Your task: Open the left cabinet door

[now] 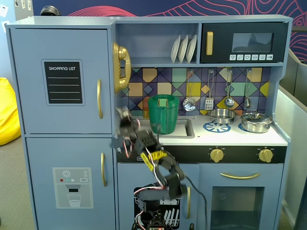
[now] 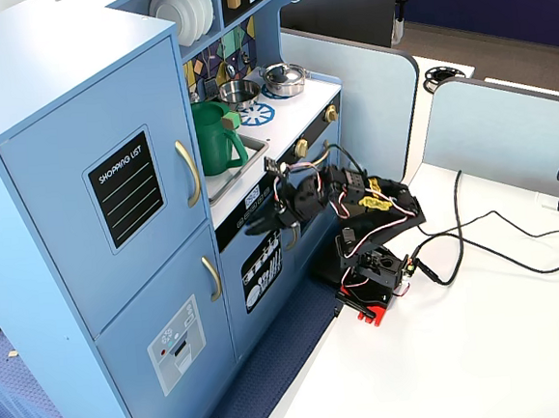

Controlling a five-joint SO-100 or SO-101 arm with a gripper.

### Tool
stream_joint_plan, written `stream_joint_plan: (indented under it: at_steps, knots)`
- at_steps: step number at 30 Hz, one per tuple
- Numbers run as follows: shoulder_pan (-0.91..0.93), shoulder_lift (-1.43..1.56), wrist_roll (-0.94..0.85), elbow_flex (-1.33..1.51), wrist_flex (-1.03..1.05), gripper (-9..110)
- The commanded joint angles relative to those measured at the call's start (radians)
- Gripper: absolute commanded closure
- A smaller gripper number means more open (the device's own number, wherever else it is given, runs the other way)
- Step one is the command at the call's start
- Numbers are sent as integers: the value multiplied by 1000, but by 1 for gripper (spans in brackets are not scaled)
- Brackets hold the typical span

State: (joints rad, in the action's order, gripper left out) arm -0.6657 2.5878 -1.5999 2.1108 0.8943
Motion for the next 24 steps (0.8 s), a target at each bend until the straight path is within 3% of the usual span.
stream_joint_plan:
  at_steps: [1, 12, 24]
  knots:
    - [-51, -149, -55, -302, -91, 91]
    - [-12, -249, 48, -408, -258, 74]
    - [8, -301, 23, -373, -489, 74]
